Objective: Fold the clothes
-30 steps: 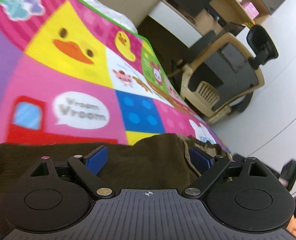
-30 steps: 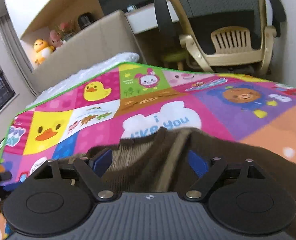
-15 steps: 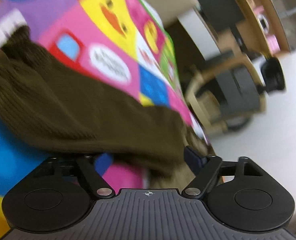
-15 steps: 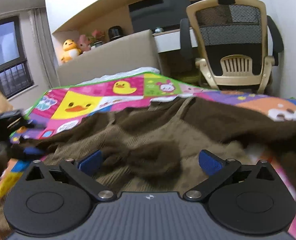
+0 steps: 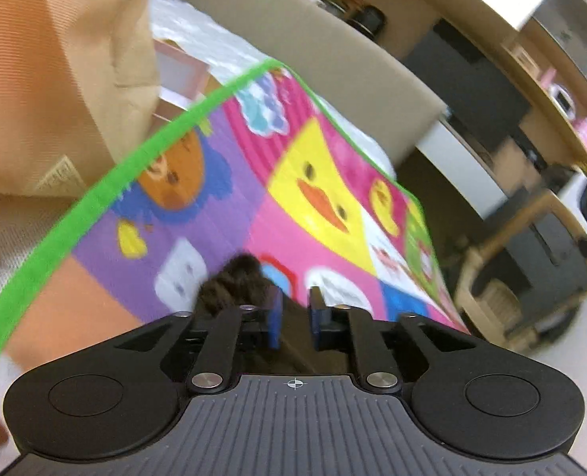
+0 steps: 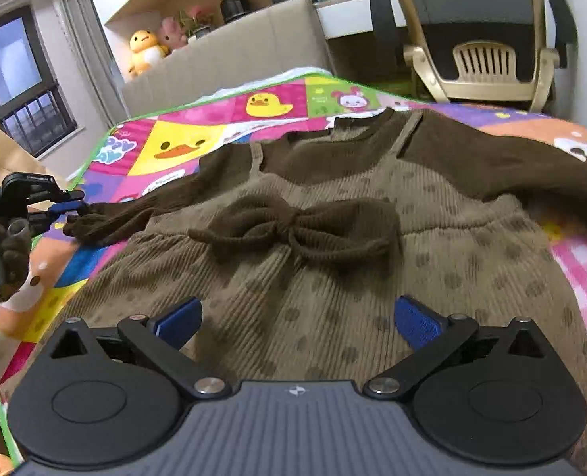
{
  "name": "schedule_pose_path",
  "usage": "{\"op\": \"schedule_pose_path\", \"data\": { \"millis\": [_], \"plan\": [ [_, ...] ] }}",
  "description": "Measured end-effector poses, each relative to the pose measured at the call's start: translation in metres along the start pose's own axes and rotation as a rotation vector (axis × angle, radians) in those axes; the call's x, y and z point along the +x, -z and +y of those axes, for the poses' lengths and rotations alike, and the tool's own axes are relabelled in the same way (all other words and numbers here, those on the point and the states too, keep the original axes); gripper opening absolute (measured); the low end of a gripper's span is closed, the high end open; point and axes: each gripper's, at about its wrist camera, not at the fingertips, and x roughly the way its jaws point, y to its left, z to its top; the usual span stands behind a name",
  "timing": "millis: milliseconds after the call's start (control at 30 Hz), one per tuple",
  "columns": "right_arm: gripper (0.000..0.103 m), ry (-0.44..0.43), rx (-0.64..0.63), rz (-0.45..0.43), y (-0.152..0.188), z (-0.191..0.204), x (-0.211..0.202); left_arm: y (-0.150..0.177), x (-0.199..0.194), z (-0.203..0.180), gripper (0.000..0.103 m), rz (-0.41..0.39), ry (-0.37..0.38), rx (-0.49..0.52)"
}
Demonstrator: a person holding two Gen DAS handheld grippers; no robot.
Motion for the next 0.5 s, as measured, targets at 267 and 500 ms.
{"op": "schedule_pose_path", "data": {
  "millis": [267, 500],
  "plan": [
    [0.103, 0.026, -0.059, 0.022, 0.006, 0.013, 0.000, 0.070, -0.019, -0.049, 0.078, 0.292, 0.293, 0.250],
    [0.103, -0.013, -0.145, 0.050, 0.027, 0.028, -0.019, 0.121, -0.042, -0.073, 0.078, 0.402, 0.355, 0.487]
  ]
}}
